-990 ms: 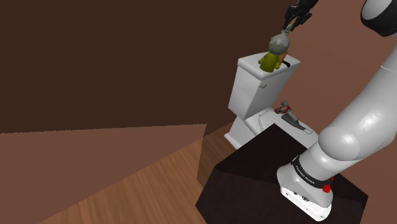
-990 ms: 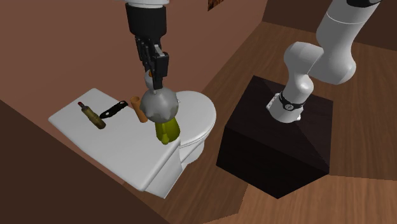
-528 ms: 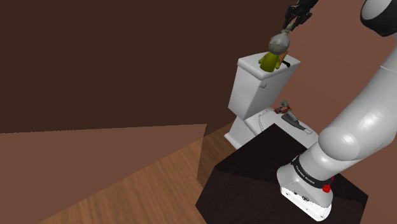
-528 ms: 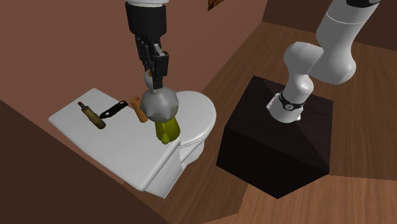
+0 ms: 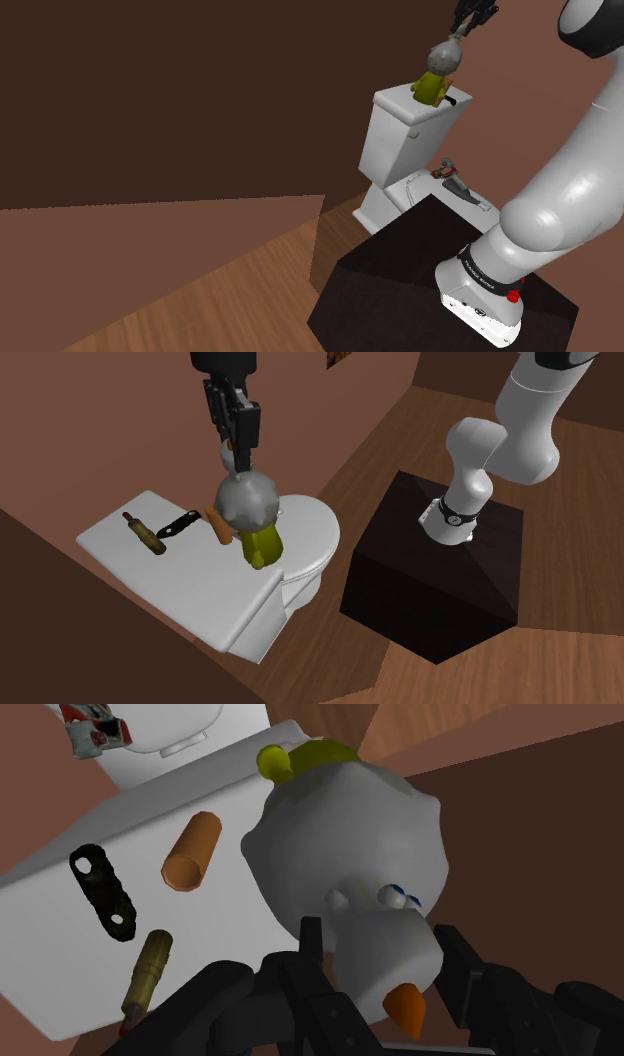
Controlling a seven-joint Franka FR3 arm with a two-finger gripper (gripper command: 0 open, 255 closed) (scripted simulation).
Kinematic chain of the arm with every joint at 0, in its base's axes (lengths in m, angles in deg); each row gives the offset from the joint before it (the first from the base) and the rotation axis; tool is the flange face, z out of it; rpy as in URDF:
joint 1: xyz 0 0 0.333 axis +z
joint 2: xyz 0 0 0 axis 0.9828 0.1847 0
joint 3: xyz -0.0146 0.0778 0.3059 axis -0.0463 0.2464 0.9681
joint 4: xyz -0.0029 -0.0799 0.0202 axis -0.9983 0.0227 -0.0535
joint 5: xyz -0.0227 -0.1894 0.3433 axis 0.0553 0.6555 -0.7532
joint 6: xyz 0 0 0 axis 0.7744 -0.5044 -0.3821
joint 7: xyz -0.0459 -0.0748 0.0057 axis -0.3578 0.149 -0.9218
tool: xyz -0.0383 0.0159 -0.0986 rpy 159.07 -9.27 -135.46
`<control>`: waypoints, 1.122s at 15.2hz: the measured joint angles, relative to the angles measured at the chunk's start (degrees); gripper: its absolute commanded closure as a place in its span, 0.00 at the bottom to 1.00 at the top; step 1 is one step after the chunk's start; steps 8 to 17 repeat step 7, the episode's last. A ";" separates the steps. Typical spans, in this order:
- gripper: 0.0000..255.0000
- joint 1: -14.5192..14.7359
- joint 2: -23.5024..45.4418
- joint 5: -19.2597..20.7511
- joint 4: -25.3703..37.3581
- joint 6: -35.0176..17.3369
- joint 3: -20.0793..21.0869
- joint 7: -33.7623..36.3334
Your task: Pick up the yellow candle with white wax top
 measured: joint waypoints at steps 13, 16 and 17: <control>1.00 -1.94 3.04 -1.74 9.32 6.62 -0.20 0.23; 1.00 -1.94 3.04 -1.74 9.32 6.62 -0.20 0.23; 1.00 -1.94 3.04 -1.74 9.32 6.62 -0.20 0.23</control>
